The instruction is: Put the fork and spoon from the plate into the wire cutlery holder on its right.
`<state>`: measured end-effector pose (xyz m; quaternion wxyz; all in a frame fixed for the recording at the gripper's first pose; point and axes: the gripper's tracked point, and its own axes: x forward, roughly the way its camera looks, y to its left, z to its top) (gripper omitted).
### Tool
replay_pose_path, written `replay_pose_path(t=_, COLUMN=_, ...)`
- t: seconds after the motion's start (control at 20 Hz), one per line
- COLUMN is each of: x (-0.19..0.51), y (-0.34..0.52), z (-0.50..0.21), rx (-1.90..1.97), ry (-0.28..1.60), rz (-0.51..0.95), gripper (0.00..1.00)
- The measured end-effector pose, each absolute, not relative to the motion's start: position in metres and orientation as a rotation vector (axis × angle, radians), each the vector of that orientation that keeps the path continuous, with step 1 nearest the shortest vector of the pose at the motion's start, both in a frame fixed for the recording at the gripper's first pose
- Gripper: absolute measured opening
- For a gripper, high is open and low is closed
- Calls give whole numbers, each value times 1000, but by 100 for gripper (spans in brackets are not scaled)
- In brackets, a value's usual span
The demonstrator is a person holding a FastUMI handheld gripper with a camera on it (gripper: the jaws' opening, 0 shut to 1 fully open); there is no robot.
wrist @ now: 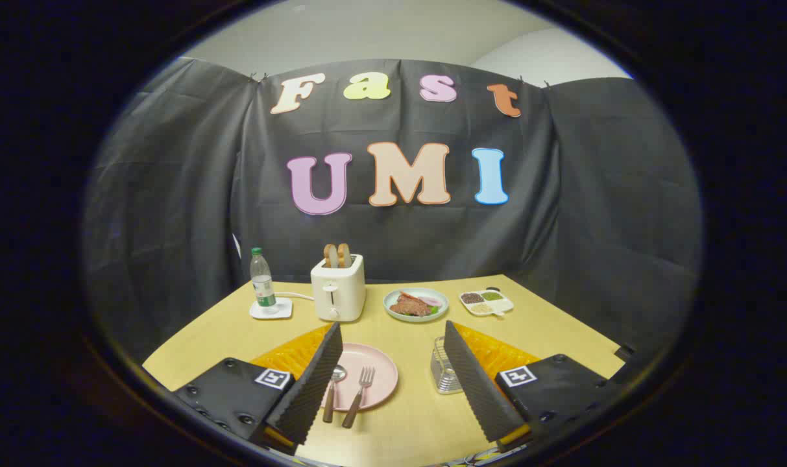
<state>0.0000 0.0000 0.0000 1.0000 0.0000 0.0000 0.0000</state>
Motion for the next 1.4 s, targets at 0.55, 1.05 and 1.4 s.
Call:
replay_pose_path(t=0.55, x=-11, y=-11, z=-5, rx=13, ry=21, rz=-17, gripper=100)
replay_pose_path(t=1.05, x=-17, y=-8, z=-8, rx=10, ry=36, rz=-4, gripper=100)
replay_pose_path(t=1.4, x=-13, y=-16, z=-32, rx=6, ry=71, rz=-13, gripper=100)
